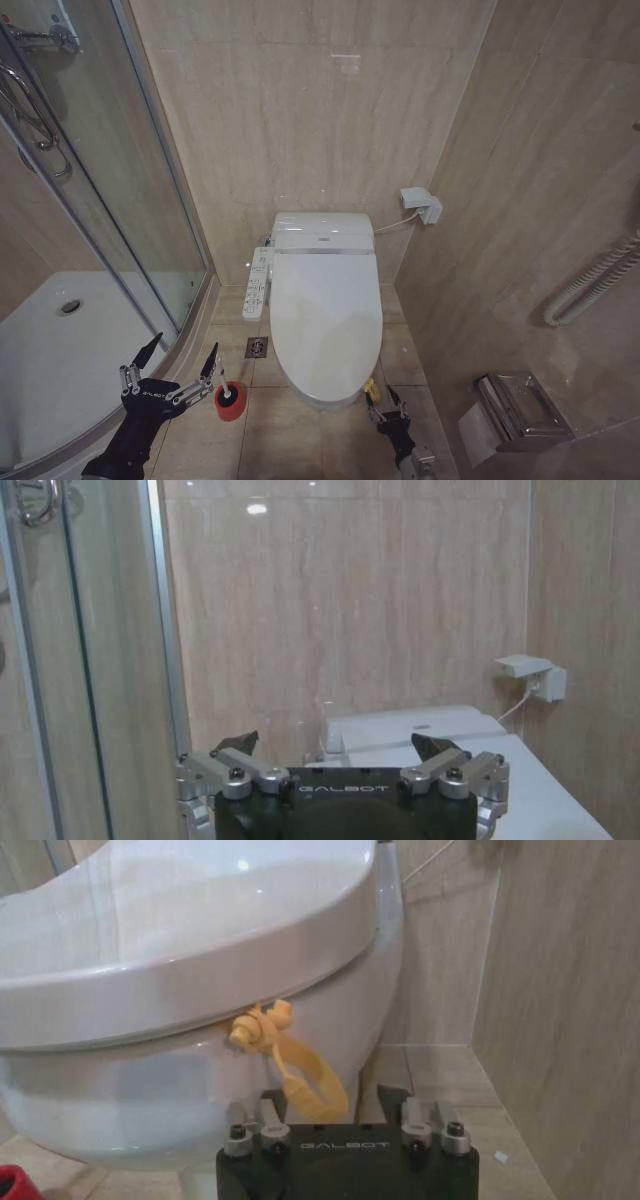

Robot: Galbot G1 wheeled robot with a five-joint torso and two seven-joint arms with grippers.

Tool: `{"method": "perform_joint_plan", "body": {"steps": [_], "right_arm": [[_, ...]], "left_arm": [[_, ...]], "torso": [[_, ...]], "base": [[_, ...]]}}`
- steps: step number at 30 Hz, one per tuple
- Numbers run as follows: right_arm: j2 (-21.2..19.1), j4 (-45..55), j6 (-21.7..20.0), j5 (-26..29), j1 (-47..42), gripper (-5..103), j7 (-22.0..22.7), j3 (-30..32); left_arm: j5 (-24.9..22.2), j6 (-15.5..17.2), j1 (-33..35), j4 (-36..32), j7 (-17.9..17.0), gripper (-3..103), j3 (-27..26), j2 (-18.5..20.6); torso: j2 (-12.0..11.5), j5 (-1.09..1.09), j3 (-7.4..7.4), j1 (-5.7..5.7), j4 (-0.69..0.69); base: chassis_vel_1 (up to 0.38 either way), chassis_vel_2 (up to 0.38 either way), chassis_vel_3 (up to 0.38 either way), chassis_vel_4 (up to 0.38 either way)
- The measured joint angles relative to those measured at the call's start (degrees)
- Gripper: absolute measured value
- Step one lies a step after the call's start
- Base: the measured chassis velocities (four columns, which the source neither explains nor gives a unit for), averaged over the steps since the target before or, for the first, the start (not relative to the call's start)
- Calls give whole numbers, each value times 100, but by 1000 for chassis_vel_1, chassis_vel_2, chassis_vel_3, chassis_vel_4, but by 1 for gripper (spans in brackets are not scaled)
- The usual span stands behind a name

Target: Open the toilet lid, clean the toilet bowl with a toilet brush, close the toilet lid, and flush.

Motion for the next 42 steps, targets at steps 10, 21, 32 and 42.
{"method": "perform_joint_plan", "body": {"steps": [10,21,32,42], "right_arm": [[-24,20,22,50,-55,24,8,33],[-58,99,116,64,-86,1,8,66],[-38,159,191,93,-243,20,7,73],[-25,175,215,145,-197,74,15,68]], "left_arm": [[0,0,0,0,0,100,0,0],[0,0,0,0,0,100,0,0],[0,0,0,0,0,100,0,0],[0,0,0,0,0,100,0,0]], "torso": [[0,0,0,0,0],[0,0,0,0,0],[1,0,0,0,0],[1,0,0,0,0]], "base": [[0,0,0,0],[0,0,0,0],[0,0,0,0],[0,0,0,0]]}}
